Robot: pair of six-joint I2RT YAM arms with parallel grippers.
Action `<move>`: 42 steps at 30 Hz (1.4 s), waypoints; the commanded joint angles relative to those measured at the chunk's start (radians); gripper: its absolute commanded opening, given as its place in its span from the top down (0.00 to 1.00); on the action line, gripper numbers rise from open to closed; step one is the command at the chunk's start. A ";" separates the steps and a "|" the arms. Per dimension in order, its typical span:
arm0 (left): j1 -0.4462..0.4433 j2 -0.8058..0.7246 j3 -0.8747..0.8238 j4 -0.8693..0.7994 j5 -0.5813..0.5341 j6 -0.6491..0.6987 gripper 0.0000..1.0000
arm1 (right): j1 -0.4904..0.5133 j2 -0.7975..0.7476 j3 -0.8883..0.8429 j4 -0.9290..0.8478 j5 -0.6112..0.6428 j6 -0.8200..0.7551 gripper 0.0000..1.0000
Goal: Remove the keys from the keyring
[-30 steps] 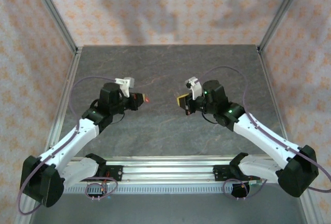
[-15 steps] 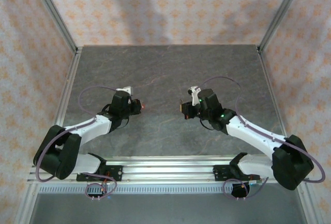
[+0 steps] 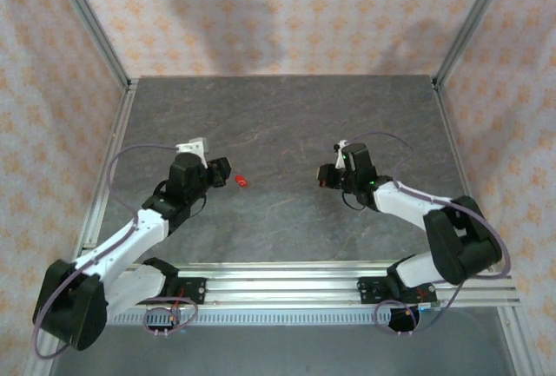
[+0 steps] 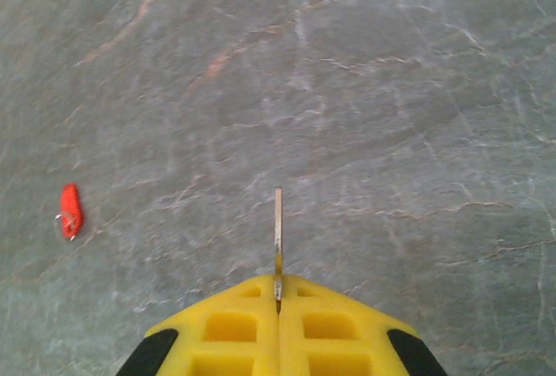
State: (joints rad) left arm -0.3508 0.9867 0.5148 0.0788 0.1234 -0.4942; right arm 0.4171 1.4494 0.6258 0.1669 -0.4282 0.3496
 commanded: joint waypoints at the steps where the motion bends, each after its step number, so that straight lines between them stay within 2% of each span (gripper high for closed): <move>1: 0.008 -0.080 0.011 -0.124 0.018 0.023 0.60 | -0.026 0.069 0.010 0.095 -0.042 0.051 1.00; 10: 0.001 -0.252 0.079 -0.300 0.072 0.034 0.60 | -0.049 0.191 0.045 0.145 -0.027 0.073 1.00; 19: -0.004 -0.325 0.067 -0.337 0.088 0.026 0.58 | -0.068 0.220 0.055 0.099 -0.007 0.067 1.00; 26: -0.006 -0.327 0.060 -0.318 0.099 0.015 0.58 | -0.067 0.216 0.064 0.057 0.034 0.069 0.90; 30: -0.006 -0.331 0.062 -0.322 0.093 0.014 0.57 | -0.073 0.182 0.054 0.025 0.068 0.067 0.76; 34: -0.007 -0.333 0.062 -0.331 0.066 0.017 0.55 | -0.103 0.131 0.036 -0.023 0.088 0.052 0.66; 37: -0.005 -0.330 0.069 -0.351 0.016 0.023 0.46 | -0.136 0.052 0.015 -0.070 0.110 0.035 0.60; 40: -0.005 -0.312 0.088 -0.378 -0.051 0.043 0.17 | -0.149 -0.063 0.016 -0.168 0.194 -0.009 0.51; 41: -0.005 -0.303 0.095 -0.383 -0.069 0.054 0.13 | -0.149 -0.099 0.023 -0.201 0.227 -0.025 0.23; 42: -0.004 -0.292 0.105 -0.392 -0.099 0.063 0.03 | -0.150 -0.138 0.035 -0.243 0.269 -0.043 0.00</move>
State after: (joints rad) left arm -0.3519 0.6792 0.5777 -0.2707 0.1211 -0.4587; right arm 0.2687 1.4052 0.6468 0.0463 -0.2977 0.3687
